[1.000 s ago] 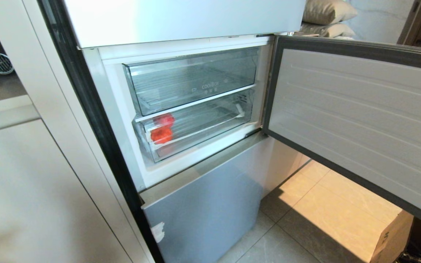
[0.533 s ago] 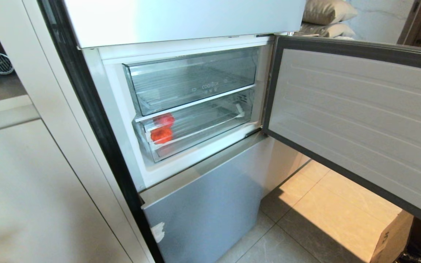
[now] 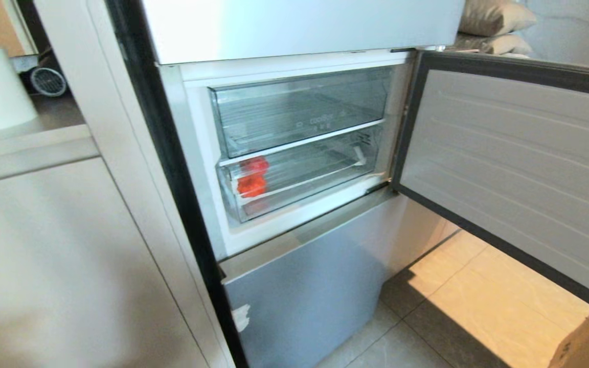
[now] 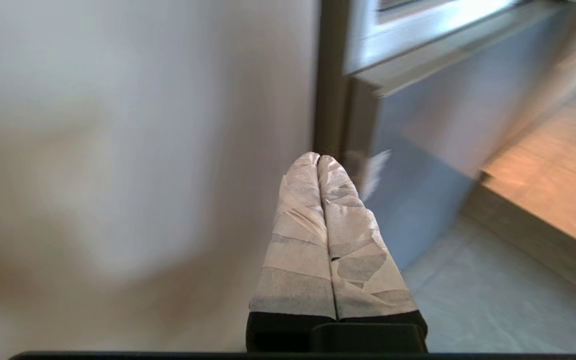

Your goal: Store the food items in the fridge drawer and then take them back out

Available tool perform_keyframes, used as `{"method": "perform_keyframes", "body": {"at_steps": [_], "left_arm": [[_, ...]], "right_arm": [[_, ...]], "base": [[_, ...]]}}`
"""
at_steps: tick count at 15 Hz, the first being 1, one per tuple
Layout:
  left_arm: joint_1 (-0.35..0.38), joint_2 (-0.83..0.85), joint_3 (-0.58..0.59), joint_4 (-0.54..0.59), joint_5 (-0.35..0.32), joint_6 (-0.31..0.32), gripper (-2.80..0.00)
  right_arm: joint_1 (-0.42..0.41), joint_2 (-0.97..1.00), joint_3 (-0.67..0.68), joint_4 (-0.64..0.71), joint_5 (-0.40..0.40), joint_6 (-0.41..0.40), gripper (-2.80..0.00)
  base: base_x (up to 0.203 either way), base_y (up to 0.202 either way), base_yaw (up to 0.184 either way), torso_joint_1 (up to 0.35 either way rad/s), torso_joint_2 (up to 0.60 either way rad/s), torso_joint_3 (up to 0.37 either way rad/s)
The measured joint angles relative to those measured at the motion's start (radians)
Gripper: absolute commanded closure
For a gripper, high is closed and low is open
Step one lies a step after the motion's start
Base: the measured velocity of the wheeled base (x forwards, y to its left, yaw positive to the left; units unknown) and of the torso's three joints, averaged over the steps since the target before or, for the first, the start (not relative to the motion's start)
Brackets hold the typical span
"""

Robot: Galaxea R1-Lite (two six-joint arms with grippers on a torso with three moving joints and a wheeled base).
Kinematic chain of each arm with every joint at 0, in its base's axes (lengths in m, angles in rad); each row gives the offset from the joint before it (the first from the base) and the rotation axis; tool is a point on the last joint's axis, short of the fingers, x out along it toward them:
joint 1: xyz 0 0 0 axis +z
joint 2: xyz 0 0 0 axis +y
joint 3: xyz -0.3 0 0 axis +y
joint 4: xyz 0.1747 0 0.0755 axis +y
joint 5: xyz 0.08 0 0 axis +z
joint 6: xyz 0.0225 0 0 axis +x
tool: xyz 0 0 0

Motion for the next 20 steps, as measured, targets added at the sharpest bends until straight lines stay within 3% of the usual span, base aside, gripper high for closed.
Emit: {"method": "perform_keyframes", "body": {"at_steps": [5, 15, 20], "left_arm": [[0.001, 0.0, 0.0, 0.0, 0.0, 0.0, 0.0], [0.001, 0.0, 0.0, 0.0, 0.0, 0.0, 0.0], [0.0, 0.0, 0.0, 0.0, 0.0, 0.0, 0.0]], "right_arm": [[0.001, 0.0, 0.0, -0.003, -0.012, 0.049, 0.0], [0.001, 0.0, 0.0, -0.004, -0.011, 0.046, 0.0], [0.0, 0.0, -0.003, 0.002, 0.001, 0.009, 0.0]], "base": [[0.002, -0.008, 0.172, 0.001, 0.0, 0.003], [0.001, -0.008, 0.171, 0.004, 0.0, 0.001], [0.0, 0.001, 0.035, 0.002, 0.0, 0.001]]}}
